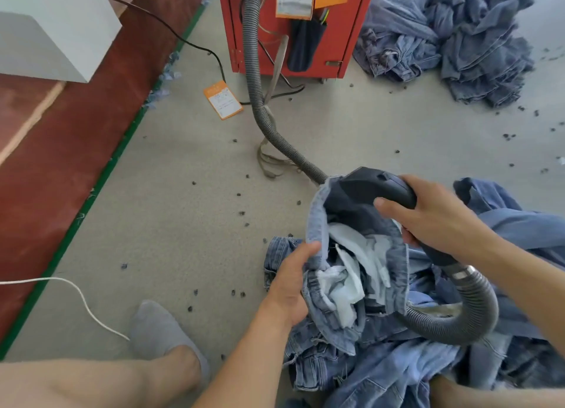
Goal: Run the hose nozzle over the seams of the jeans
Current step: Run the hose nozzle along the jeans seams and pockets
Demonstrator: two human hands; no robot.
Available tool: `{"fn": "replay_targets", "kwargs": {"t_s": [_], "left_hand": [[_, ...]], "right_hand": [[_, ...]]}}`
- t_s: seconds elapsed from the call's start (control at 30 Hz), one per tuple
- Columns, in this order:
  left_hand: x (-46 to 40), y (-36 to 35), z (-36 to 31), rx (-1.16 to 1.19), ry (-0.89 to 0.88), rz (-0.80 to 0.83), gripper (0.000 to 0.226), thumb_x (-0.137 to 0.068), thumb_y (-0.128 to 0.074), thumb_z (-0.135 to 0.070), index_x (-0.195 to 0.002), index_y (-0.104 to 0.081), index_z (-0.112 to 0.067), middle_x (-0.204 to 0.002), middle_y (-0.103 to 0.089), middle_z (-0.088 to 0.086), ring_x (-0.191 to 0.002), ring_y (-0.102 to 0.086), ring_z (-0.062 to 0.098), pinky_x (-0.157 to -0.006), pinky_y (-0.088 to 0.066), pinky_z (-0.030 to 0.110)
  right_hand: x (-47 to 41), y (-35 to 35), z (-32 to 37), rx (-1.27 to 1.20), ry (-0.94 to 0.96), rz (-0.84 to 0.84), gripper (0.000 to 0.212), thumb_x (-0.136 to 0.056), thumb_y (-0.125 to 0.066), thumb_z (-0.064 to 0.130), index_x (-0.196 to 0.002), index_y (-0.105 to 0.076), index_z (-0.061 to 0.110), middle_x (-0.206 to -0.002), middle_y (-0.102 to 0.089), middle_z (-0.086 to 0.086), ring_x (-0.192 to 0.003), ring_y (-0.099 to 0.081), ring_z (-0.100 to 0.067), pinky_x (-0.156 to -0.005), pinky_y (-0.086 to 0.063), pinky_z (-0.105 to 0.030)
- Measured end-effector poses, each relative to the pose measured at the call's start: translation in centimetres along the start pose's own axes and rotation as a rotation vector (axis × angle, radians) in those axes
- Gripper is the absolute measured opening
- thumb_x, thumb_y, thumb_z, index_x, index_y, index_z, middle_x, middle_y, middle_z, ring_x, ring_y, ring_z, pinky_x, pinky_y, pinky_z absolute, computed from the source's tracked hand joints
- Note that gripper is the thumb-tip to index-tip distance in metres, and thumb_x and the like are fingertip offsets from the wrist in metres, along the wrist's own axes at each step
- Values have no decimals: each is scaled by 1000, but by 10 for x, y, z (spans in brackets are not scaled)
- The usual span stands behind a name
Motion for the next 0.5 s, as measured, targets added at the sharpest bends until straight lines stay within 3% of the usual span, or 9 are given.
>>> {"fn": "replay_targets", "kwargs": {"t_s": [0.1, 0.17, 0.37, 0.5], "left_hand": [[-10, 6, -10, -292, -40, -236, 46, -95, -67, -50, -127, -71, -17, -132, -68, 12, -126, -62, 35, -111, -46, 57], [-13, 8, -15, -289, -47, -320, 42, -98, -60, -51, -121, -71, -18, -126, -70, 14, -120, -66, 35, -107, -49, 60], [-7, 23, -18, 60, 15, -98, 49, -103, -47, -36, -129, -69, 0, -132, -64, 31, -124, -62, 47, -109, -45, 64], [-2, 20, -18, 62, 1, -17, 57, -89, -56, -29, -136, -60, 5, -133, -62, 34, -123, -62, 49, -108, -44, 67]], "right_hand": [[7, 13, 0, -27, 23, -23, 15, -96, -65, 44, -95, -59, 30, -55, -68, -4, -46, -65, -19, -55, -53, -36], [9, 19, 3, -68, 43, -38, 13, -95, -65, 44, -95, -60, 32, -56, -68, -6, -47, -65, -22, -56, -54, -37], [13, 27, 6, -80, 89, -20, 13, -94, -68, 42, -99, -59, 34, -59, -69, -6, -48, -66, -21, -51, -52, -30], [14, 25, 9, -3, 114, 13, 12, -94, -68, 41, -98, -58, 35, -52, -66, 0, -41, -62, -13, -44, -44, -16]]}}
Point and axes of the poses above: each hand's wrist, its own x-axis away from the middle knuckle, its own y-axis out of the back of the hand, z = x × y, the point moved 1 cm from there along -x, towards the middle knuckle
